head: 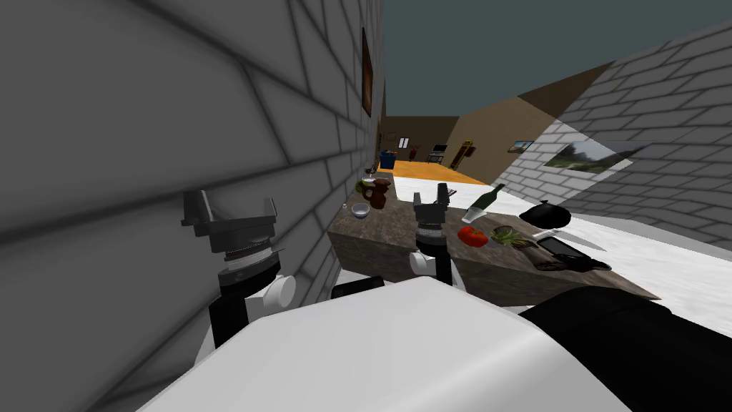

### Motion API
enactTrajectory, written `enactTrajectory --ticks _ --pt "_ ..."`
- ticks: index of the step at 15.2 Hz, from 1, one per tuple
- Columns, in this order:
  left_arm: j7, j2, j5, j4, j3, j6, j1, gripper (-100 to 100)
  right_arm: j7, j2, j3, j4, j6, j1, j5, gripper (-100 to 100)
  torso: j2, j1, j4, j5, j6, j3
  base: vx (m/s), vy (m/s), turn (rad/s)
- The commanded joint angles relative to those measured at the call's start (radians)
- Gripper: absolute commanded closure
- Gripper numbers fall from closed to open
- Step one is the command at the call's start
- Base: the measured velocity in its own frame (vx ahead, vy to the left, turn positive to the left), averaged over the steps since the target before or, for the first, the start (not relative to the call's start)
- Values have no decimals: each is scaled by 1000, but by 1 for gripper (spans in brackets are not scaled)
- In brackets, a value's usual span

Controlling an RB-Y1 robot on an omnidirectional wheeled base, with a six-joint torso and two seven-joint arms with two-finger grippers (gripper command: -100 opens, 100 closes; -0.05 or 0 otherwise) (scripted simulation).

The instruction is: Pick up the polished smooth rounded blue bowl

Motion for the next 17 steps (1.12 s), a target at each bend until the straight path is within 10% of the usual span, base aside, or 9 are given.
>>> enactTrajectory --ticks 1,17 --pt "0 0 0 0 0 0 0 0 2 -39 5 15 -5 -14 12 -100 0 0 0 0 0 0 -25 -42 5" --pt "0 0 0 0 0 0 0 0 41 -351 95 264 -85 -226 214 -100 1 -4 0 -1 -1 1 -32 -66 89"
